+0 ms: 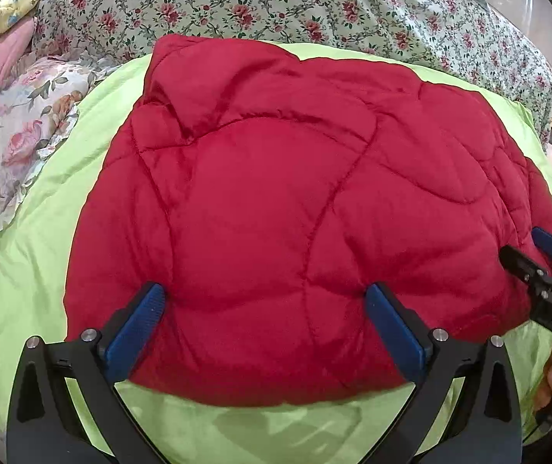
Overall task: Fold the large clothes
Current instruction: 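Press and smooth the folded red coat flat with both open grippers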
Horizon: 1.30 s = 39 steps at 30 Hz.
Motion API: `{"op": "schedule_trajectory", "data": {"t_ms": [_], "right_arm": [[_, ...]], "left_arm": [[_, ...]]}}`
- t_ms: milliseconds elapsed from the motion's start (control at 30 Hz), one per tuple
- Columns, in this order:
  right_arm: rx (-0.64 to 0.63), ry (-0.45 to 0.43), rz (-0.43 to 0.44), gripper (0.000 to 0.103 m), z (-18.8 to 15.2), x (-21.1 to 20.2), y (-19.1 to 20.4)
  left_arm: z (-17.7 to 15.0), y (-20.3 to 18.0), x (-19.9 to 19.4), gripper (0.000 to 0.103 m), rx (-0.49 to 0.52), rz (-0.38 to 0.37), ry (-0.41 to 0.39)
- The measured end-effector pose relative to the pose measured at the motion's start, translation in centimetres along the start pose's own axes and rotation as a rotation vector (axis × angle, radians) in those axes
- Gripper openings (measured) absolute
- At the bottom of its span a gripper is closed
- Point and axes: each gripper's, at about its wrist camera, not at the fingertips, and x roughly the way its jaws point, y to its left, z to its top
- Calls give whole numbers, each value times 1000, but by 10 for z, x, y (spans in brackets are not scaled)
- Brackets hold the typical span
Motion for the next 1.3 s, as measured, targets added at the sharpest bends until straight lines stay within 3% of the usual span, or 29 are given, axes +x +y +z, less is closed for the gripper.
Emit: {"op": "schedule_trajectory", "data": {"t_ms": [300, 467, 600, 833, 1300], "right_arm": [[20, -12, -13, 87, -9, 0, 2], [31, -70, 11, 86, -17, -36, 6], [-17, -14, -15, 87, -27, -21, 11], [6, -5, -17, 91, -26, -17, 6], [69, -58, 133, 91, -51, -87, 16]], "left_arm": [[0, 0, 5, 103, 9, 19, -4], [-2, 1, 5, 103, 2, 19, -7], [-4, -1, 3, 103, 9, 26, -7], [-18, 7, -15, 103, -6, 21, -4], [-60, 17, -53, 103, -31, 7, 0]]}}
